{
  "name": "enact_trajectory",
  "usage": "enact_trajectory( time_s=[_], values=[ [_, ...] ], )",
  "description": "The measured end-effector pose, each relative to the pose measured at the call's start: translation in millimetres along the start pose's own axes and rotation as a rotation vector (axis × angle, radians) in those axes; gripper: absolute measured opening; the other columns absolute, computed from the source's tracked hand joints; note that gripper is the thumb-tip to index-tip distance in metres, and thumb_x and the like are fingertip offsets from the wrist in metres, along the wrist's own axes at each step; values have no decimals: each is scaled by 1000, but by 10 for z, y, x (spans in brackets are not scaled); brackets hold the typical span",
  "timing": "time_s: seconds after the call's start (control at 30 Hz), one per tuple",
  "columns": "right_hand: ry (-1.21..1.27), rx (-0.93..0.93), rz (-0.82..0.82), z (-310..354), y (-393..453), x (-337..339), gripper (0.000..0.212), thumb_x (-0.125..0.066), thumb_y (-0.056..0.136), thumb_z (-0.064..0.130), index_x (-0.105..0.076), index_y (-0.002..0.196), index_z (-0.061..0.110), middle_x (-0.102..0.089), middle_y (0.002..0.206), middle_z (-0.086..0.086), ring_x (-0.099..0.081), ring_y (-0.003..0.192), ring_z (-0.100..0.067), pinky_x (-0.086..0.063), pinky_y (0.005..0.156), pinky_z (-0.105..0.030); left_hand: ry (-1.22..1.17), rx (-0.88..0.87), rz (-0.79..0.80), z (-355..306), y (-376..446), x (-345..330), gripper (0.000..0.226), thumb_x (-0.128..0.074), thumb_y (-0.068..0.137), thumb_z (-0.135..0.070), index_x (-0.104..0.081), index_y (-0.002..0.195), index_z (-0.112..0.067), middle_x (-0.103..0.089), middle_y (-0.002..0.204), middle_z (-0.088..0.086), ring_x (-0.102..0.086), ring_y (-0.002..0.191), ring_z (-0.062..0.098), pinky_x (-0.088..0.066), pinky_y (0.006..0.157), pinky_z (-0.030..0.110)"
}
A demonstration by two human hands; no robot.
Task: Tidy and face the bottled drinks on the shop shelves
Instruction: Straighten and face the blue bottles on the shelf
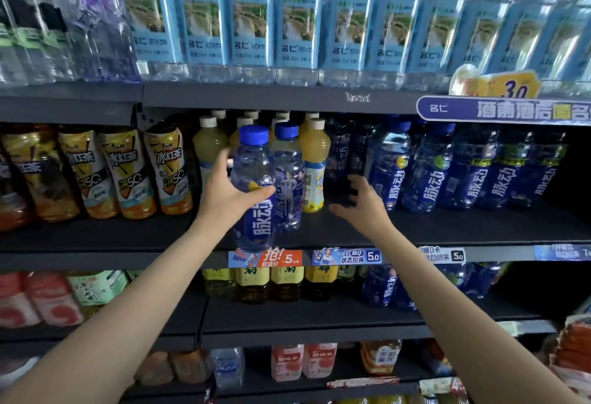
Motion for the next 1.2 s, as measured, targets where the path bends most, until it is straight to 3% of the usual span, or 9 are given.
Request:
enact_trajectory(
  time_s=[0.17, 0.3, 0.4, 0.5, 0.63, 0.77, 0.9, 0.97, 1.2],
  values=[
    [-28, -4, -74, -28, 348, -125, 71, -73, 82, 17, -32, 139, 2, -42, 136, -19, -46, 122, -33, -39, 95, -35, 87, 112, -106, 301, 252, 20, 95, -82, 68, -23, -26, 144, -13, -43, 140, 6, -41, 128, 23, -34, 100, 34],
    [1, -31, -164, -151, 647, -92, 64, -71, 83, 15, -36, 134, -1, -44, 133, -20, -43, 123, -32, -35, 91, -30, 188, 65, -133, 255, 446, -37, 87, -80, 71, -29, -30, 141, -11, -46, 137, 8, -45, 125, 25, -35, 93, 28],
    [34, -51, -229, -289, 874, -70, 63, -70, 84, 13, -36, 133, -3, -44, 134, -22, -42, 124, -34, -32, 92, -29, 269, -170, -248, -218, 417, -63, 86, -71, 77, -45, -28, 142, -10, -36, 142, 12, -36, 129, 25, -28, 104, 29],
    [64, -9, -292, -338, 1088, -79, 74, -69, 84, 12, -28, 144, 3, -42, 139, -22, -40, 127, -35, -32, 96, -32, 609, -519, -192, -692, 425, -462, 75, -52, 78, -62, -45, 134, -13, -47, 136, 11, -41, 127, 33, -27, 108, 54],
    [122, 30, -297, -373, 1429, -144, 86, -68, 84, 9, -14, 151, 13, -31, 150, -16, -39, 131, -33, -37, 99, -37, 909, -672, -119, -596, 558, -827, 58, -46, 79, -54, -56, 125, -19, -57, 127, 1, -56, 113, 27, -17, 112, 48],
    [262, -136, -299, -581, 1658, -239, 83, -64, 86, 7, -12, 150, 10, -37, 146, -13, -42, 128, -28, -39, 99, -33, 940, -757, -216, -581, 532, -837, 53, -49, 80, -47, -58, 122, -17, -59, 123, 3, -60, 105, 27, -21, 110, 44],
    [-37, -223, -411, -542, 1782, -214, 63, -53, 90, 10, -21, 144, -1, -29, 146, -21, -34, 131, -33, -29, 107, -35, 965, -786, -243, -595, 523, -851, 52, -48, 80, -47, -58, 121, -16, -60, 122, 3, -61, 102, 28, -21, 109, 43],
    [-41, -252, -496, -538, 1808, -160, 55, -49, 91, 10, -28, 140, -3, -30, 145, -22, -35, 129, -36, -29, 106, -36, 962, -785, -242, -594, 525, -851, 53, -48, 80, -47, -58, 121, -15, -60, 122, 4, -61, 102, 28, -22, 108, 42],
    [179, -220, -554, -588, 1651, -148, 63, -71, 77, 23, -43, 127, 0, -42, 133, -21, -44, 121, -38, -37, 102, -44, 966, -787, -241, -587, 539, -849, 53, -47, 79, -47, -59, 121, -15, -60, 121, 4, -62, 99, 27, -28, 105, 43]
  ],
)
Point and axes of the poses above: each hand's wrist, its own y-axis towards the middle knuckle, its own x-axis out of the back of the hand, z = x × y, the point moved 10 cm from there along y, towards the middle knuckle
